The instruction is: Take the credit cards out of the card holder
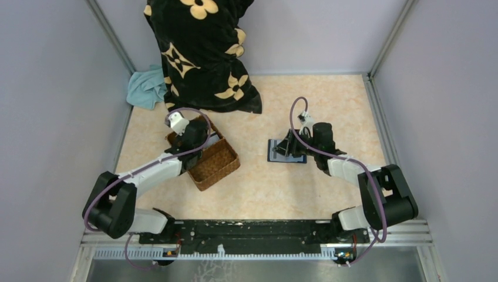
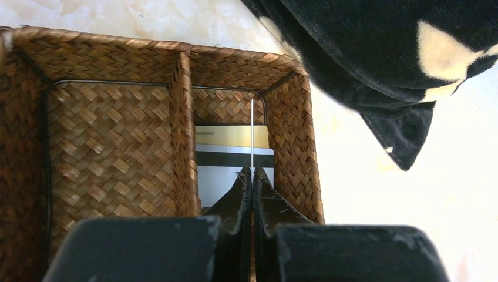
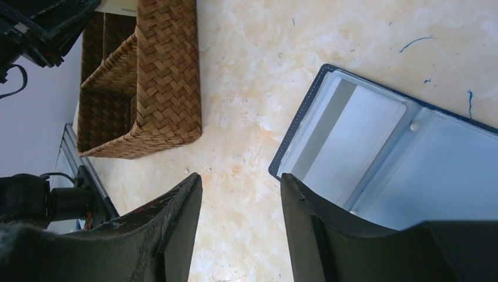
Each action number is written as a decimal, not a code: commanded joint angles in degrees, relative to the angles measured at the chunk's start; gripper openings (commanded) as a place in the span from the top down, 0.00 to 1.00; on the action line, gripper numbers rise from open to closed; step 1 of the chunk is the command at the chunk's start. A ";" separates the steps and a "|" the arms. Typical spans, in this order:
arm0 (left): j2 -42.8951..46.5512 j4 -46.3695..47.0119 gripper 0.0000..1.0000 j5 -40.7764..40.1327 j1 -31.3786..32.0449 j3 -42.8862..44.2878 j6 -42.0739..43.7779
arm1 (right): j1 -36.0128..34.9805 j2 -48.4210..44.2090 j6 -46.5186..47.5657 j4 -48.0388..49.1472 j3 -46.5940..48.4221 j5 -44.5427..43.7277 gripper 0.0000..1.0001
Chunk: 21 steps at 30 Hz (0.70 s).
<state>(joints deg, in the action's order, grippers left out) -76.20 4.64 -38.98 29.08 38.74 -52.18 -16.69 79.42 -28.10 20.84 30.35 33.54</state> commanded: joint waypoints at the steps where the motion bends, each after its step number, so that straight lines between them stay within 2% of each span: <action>1: -3.60 6.42 1.00 -0.98 -0.34 1.60 0.05 | 0.20 1.61 0.89 2.82 -0.51 -0.31 0.48; 7: -8.76 9.35 1.00 -1.81 -0.43 2.64 -1.23 | 0.20 6.10 -1.34 7.18 -0.92 2.65 0.48; 11: -10.23 15.97 1.00 -2.81 -0.76 0.58 -0.70 | 0.16 6.66 -0.65 6.71 -0.66 2.72 0.48; 21: -13.89 15.62 0.94 1.71 -1.29 2.47 -0.62 | 0.20 7.50 -0.47 5.88 -0.51 2.51 0.48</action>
<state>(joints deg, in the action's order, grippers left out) -89.03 18.76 -39.31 28.34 39.94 -52.71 -16.69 86.74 -29.10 24.25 29.23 35.24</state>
